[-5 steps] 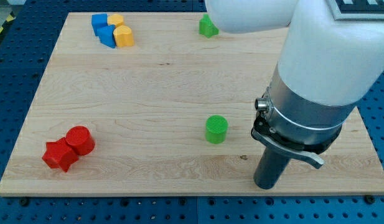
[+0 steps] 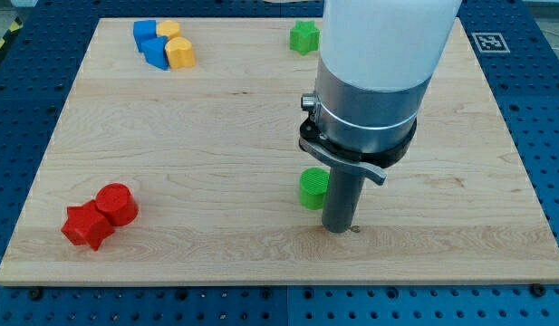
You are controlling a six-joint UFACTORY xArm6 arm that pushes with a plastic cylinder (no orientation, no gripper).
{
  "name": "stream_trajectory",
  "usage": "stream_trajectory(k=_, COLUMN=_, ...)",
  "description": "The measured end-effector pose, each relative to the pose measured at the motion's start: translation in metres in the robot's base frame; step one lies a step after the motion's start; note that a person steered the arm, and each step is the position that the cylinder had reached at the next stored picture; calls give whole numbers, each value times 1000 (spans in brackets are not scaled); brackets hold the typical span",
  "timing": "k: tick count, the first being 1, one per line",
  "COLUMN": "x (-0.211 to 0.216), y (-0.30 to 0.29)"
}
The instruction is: Push the green circle slightly upwards
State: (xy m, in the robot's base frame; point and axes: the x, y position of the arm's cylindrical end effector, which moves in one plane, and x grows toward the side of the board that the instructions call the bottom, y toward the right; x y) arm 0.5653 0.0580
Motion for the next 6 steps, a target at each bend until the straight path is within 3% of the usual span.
stream_trajectory(k=6, x=-19, y=-21)
